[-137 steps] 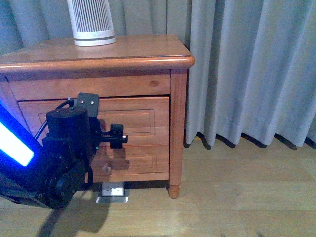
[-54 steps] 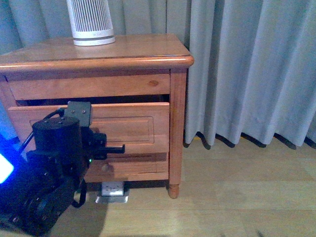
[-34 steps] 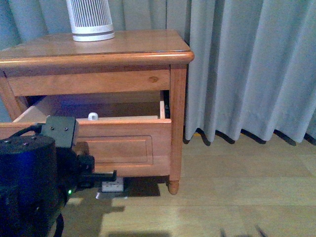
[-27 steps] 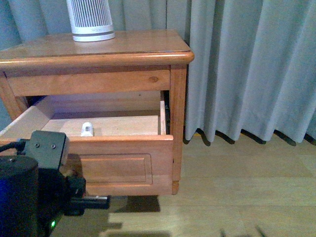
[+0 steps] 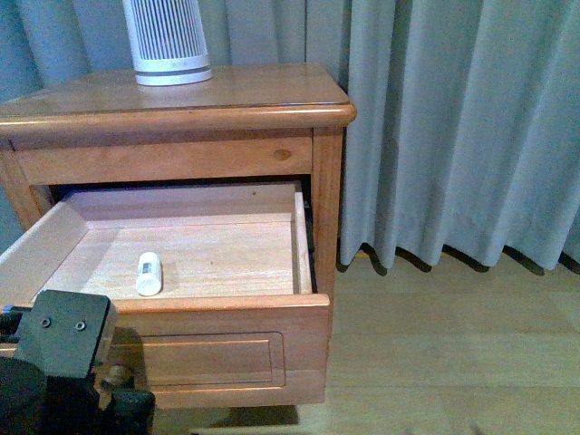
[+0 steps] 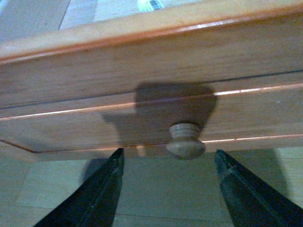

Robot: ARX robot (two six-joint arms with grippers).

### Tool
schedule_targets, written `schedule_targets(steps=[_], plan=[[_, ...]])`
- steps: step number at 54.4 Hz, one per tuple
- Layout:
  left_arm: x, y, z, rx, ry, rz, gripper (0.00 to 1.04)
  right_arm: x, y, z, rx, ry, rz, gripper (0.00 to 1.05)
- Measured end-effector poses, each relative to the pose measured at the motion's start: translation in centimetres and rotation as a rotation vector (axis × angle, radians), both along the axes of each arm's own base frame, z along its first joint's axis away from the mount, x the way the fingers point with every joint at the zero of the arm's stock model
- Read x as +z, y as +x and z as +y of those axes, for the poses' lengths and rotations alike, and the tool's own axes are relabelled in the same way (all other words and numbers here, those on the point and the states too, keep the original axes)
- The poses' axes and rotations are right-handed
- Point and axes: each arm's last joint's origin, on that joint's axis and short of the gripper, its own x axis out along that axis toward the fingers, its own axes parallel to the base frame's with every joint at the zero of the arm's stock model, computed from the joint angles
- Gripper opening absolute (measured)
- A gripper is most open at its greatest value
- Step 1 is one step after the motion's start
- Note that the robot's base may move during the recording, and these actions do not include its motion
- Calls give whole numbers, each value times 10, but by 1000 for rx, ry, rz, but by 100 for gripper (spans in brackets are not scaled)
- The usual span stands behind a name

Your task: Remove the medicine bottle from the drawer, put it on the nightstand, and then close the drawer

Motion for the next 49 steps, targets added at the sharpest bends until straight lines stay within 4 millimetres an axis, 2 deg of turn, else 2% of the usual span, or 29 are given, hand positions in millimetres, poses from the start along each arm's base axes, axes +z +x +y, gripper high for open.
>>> schedule_targets(steps=[7,13,24,29,33,35,45,49], plan=[[22,-2,9,21,1,-13,82,0,0,0,0,0,0,98],[53,-4,20,30,10,-42,98,0,0,0,0,0,0,98],[126,-18,45,43,39,-172,98,0,0,0,0,0,0,98],[181,-39,63,70,74,-313,98,0,0,0,0,0,0,98],[203,-58,70,87,96,-365,98,0,0,0,0,0,0,98],[213,-75,75,99,104,-395,98,0,0,0,0,0,0,98],[229,-131,90,191,75,-438,98,0,0,0,0,0,0,98],[231,-142,93,227,40,-478,98,0,0,0,0,0,0,98]])
